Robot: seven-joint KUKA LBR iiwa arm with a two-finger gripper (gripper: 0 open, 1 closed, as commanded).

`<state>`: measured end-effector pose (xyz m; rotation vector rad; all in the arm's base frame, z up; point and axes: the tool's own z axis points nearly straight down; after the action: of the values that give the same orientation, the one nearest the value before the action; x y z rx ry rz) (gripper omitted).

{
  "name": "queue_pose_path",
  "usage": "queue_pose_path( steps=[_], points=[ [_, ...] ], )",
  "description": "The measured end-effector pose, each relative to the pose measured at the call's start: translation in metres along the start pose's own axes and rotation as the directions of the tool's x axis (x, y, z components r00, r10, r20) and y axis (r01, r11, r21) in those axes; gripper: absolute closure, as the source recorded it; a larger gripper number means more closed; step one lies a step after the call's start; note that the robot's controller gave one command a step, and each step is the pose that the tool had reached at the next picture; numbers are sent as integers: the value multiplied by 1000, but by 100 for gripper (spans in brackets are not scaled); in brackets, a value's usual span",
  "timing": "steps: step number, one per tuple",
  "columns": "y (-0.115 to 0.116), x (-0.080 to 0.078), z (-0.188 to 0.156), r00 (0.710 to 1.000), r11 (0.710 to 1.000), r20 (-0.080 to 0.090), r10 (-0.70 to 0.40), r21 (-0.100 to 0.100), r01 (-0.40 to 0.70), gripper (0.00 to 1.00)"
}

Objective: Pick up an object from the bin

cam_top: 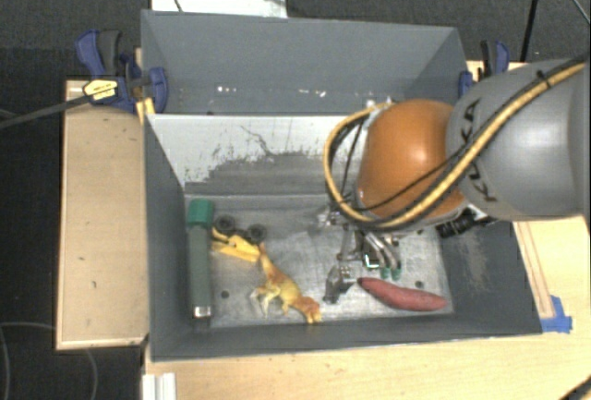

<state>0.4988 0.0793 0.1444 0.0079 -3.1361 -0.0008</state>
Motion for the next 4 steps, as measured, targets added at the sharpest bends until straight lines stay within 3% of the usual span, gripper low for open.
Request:
queue_pose_path(
  steps=[1, 2, 3, 4],
  points=[
    [0, -2, -3, 1000, 1000, 8, 3, -1, -3, 0],
    [63, -13, 34, 994, 994, 10, 110, -2, -110, 0],
    [78, -1, 24, 1000, 1000, 6, -6, 0, 6, 0],
    [71, 2, 29, 993, 993, 7, 121, -1, -121, 0]
  ],
)
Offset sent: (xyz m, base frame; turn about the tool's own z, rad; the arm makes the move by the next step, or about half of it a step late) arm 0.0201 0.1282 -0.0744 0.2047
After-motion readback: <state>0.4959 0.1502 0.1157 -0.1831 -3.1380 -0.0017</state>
